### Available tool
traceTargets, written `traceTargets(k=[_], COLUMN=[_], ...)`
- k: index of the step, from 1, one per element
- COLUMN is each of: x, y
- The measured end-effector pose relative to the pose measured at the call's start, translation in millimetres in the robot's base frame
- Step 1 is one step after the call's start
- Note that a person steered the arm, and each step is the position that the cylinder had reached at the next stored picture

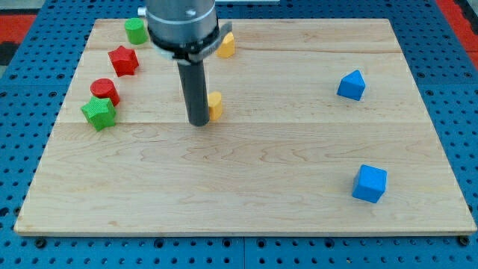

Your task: Move the yellow heart to the bottom left of the yellow hexagon

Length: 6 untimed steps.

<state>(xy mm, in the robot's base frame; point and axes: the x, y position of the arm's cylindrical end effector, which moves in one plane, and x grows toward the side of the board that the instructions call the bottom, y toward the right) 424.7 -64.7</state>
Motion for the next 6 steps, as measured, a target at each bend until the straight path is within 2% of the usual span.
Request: traceTargets(k=[1,3,4,6], x=[-24,-14,-34,-81], y=[10,84,36,29])
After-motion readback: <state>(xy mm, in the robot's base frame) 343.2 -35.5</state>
